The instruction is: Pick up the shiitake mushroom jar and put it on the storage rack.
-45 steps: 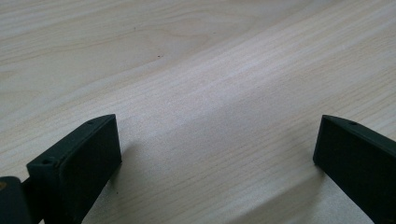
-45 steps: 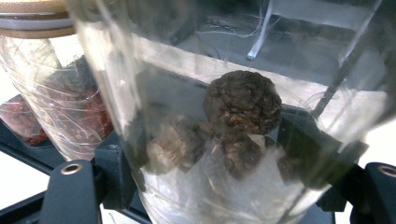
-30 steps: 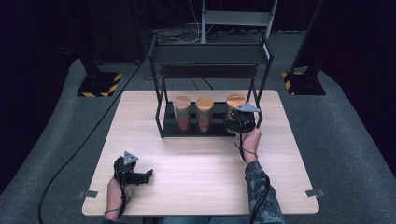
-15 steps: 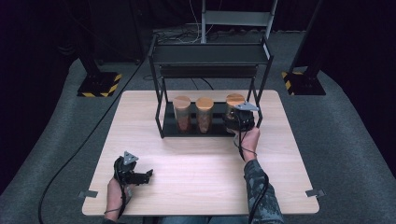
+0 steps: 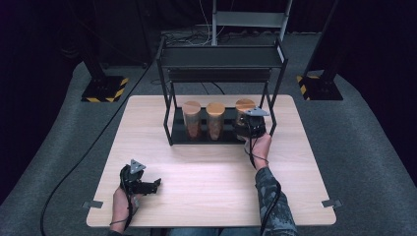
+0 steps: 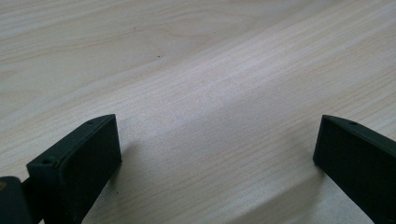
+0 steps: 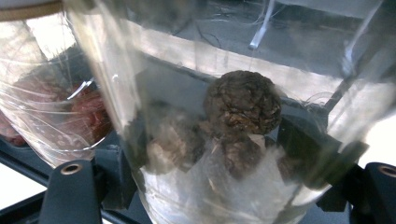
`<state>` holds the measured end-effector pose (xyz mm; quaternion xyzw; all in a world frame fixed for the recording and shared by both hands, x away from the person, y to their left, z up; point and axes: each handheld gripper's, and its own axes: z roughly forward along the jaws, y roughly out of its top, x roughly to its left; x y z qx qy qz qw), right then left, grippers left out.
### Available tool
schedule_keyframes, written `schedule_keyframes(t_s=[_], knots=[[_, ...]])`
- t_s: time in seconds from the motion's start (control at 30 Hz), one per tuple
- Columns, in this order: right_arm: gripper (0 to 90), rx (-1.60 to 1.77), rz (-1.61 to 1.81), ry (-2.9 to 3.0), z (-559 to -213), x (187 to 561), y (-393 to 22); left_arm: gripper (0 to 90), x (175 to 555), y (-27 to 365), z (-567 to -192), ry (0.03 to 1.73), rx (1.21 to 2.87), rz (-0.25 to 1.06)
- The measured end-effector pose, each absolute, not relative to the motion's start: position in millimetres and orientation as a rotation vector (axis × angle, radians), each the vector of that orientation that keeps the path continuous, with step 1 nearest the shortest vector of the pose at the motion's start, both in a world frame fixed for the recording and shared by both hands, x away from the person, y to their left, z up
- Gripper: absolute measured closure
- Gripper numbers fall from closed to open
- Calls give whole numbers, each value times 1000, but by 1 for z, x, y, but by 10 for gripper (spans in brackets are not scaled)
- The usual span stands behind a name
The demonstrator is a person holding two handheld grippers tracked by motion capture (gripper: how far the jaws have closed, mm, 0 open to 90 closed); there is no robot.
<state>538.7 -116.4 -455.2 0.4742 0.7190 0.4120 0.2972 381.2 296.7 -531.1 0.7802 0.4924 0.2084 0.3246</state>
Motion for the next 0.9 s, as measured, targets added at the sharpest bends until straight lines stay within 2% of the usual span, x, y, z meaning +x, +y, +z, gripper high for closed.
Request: schedule_keyframes(t_s=[0.9], knots=[[245, 1256, 1089, 1902, -473, 541, -108, 2, 381, 297, -531, 1291, 2046, 548]])
